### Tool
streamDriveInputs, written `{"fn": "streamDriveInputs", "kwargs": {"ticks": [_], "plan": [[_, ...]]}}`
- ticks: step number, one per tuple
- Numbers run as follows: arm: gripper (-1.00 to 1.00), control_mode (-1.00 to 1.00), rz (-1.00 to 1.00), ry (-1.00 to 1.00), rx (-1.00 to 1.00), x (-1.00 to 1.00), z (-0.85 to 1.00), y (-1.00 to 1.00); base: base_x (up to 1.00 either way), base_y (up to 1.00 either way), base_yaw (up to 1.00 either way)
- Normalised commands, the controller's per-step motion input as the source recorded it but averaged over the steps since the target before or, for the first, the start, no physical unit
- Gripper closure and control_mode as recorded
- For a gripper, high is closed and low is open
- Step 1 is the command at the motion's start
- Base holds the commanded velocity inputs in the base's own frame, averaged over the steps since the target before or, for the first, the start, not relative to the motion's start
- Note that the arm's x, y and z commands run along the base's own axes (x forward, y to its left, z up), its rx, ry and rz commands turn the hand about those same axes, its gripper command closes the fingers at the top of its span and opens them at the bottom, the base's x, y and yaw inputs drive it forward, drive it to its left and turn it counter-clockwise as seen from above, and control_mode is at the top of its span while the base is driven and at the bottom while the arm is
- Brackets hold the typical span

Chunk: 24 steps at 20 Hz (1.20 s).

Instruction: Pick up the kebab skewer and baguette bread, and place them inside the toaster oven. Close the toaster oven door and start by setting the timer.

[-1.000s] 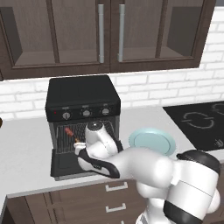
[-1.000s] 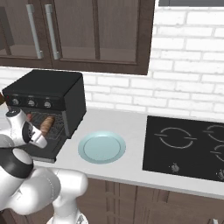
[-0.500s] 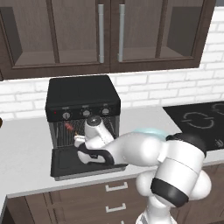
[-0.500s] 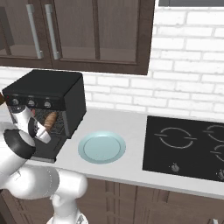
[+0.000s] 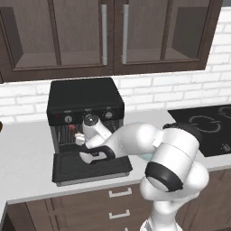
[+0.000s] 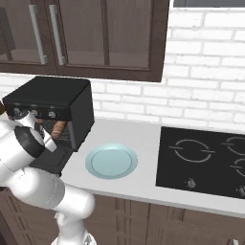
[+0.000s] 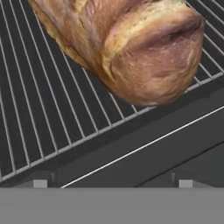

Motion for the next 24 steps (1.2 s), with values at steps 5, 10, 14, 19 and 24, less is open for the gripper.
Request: {"fn": "streamDriveInputs", "kwargs": {"ticks": [5,10,14,19,24], "plan": [[-1.0,-1.0,-0.05,-0.02,0.0,0.26,0.0,0.0,0.0,0.0,0.0],[-1.0,-1.0,0.0,0.0,0.01,-0.02,0.0,0.0,0.0,0.0,0.0],[-1.0,-1.0,0.0,0.0,0.01,-0.25,0.01,0.0,0.0,0.0,0.0],[-1.0,-1.0,0.08,0.0,0.03,-0.92,0.15,0.07,0.0,0.0,0.0],[-1.0,-1.0,0.21,0.09,0.01,-1.0,0.0,0.0,0.0,0.0,0.0]]}}
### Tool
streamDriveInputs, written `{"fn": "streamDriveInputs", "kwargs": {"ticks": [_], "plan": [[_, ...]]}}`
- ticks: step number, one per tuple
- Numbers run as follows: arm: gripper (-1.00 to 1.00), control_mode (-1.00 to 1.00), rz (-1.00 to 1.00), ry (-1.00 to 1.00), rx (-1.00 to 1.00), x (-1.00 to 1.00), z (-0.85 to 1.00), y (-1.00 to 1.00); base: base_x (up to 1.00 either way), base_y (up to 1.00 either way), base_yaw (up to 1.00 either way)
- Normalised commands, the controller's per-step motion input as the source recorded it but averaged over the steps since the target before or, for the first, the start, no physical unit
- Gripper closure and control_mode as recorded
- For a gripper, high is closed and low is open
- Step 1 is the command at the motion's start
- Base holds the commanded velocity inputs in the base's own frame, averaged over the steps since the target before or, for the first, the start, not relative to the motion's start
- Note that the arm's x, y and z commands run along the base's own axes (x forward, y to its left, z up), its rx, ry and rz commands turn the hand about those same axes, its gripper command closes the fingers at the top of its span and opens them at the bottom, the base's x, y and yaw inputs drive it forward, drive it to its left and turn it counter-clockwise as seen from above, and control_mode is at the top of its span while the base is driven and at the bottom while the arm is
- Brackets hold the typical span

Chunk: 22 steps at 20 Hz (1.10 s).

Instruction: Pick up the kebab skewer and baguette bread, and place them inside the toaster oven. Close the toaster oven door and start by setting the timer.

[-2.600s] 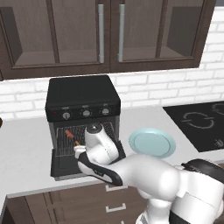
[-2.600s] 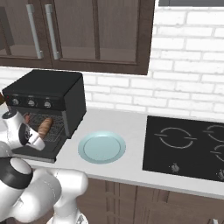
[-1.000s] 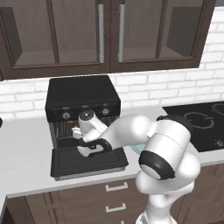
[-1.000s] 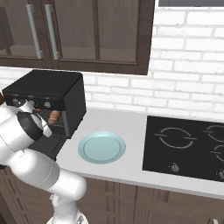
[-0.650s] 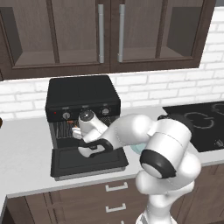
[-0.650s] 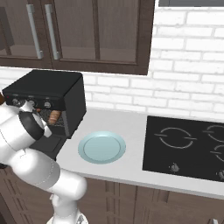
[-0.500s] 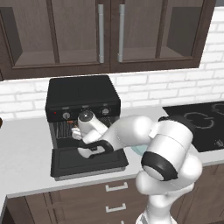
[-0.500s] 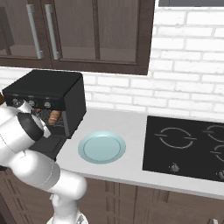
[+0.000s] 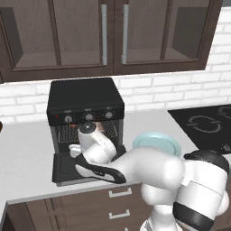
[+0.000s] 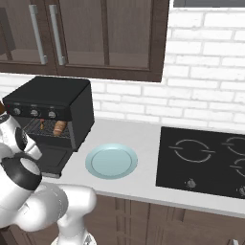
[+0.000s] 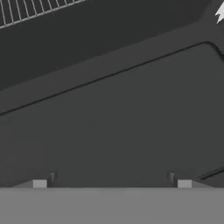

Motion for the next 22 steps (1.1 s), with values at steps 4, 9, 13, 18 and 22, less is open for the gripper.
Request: {"fn": "streamDriveInputs", "kwargs": {"ticks": [4,9,13,18,22], "plan": [[-1.0,-1.0,0.23,0.2,0.0,-0.79,-0.01,0.0,0.0,0.0,0.0],[-1.0,-1.0,0.22,0.13,0.0,-0.44,-0.27,0.1,0.0,0.0,0.0],[-1.0,-1.0,0.15,0.08,0.0,-0.01,-0.28,0.16,0.0,0.0,0.0],[-1.0,-1.0,0.1,0.03,0.0,0.0,-0.25,0.28,0.0,0.0,0.0],[-1.0,-1.0,0.07,0.01,0.0,0.05,-0.35,0.24,0.0,0.0,0.0]]}}
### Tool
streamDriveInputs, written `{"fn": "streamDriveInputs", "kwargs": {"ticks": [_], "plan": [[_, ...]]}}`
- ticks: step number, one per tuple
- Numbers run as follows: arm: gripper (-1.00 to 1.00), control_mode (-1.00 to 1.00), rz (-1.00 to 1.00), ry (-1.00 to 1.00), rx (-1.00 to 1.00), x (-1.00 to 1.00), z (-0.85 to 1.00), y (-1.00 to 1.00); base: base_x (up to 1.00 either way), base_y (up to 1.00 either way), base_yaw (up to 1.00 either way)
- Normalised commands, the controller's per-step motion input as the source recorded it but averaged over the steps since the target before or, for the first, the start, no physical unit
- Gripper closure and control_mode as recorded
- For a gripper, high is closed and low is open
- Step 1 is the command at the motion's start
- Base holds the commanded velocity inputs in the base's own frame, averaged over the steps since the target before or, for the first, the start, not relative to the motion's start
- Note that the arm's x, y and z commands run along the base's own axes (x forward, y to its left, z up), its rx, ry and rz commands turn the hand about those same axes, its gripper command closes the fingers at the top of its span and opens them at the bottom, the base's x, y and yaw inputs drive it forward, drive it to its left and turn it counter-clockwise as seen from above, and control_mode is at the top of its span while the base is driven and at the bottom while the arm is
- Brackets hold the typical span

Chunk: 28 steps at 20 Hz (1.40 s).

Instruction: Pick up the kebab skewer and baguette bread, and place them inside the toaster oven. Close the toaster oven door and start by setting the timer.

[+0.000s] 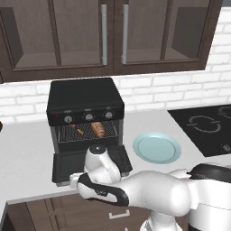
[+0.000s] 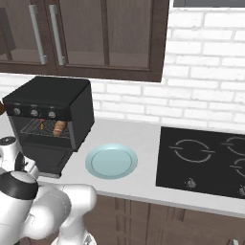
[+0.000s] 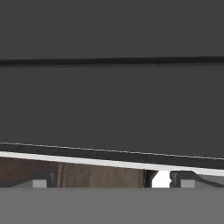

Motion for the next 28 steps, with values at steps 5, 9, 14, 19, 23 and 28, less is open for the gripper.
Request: {"fn": "streamDriveInputs", "kwargs": {"ticks": [5,9,14,19,23,28], "plan": [[-1.0,-1.0,0.01,-0.01,0.0,0.21,-0.14,0.12,0.0,0.0,0.0],[-1.0,-1.0,0.0,-0.05,0.0,0.26,-0.09,0.1,0.0,0.0,0.0],[-1.0,-1.0,0.0,-0.16,0.0,0.16,-0.17,0.01,0.0,0.0,0.0],[-1.0,-1.0,0.0,-0.25,0.0,0.15,-0.1,0.0,0.0,0.0,0.0],[-1.0,-1.0,0.0,-0.21,0.0,0.31,-0.19,0.0,0.0,0.0,0.0],[-1.0,-1.0,0.0,-0.14,0.0,0.55,-0.11,0.0,0.0,0.0,0.0]]}}
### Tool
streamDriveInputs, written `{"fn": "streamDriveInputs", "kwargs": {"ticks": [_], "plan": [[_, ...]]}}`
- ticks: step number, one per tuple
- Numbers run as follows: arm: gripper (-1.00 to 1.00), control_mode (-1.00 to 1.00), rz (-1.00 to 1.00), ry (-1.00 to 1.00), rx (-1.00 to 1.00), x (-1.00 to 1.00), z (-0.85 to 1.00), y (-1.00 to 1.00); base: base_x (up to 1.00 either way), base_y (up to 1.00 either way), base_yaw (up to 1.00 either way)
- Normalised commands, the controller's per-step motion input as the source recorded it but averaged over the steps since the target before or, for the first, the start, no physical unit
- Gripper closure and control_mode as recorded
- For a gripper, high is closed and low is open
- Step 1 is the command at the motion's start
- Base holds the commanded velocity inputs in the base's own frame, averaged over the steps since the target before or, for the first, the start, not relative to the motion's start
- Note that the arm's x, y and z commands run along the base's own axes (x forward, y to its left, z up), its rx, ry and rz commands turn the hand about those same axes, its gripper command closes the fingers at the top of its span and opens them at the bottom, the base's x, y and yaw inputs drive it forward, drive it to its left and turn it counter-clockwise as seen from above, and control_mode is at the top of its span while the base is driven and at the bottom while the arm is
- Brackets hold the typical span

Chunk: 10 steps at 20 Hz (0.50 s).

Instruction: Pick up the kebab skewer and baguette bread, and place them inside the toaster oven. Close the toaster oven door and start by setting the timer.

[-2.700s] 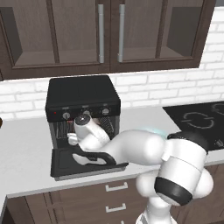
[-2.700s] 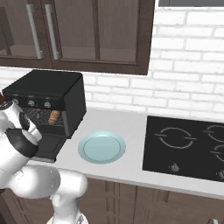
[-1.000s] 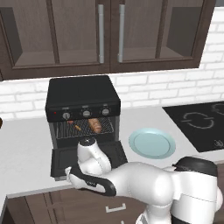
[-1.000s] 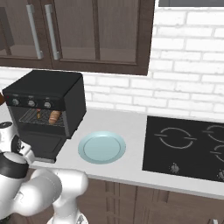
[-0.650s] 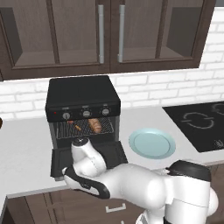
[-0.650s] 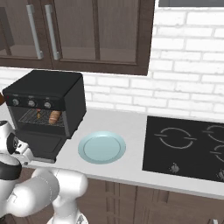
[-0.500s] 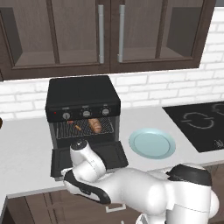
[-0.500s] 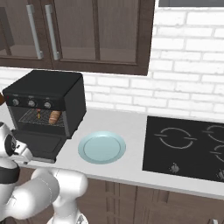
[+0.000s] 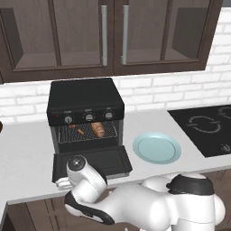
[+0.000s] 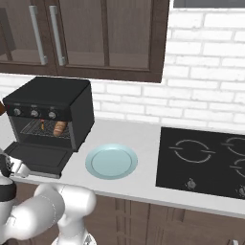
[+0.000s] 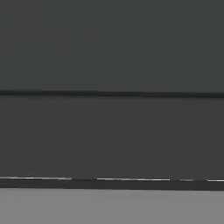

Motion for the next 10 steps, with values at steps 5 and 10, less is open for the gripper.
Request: {"fn": "streamDriveInputs", "kwargs": {"ticks": [5,10], "plan": [[-1.0,-1.0,0.0,-0.1,0.0,0.39,-0.13,-0.16,0.0,0.0,0.0],[-1.0,-1.0,0.0,-0.11,0.0,0.35,-0.19,-0.44,0.0,0.0,0.0]]}}
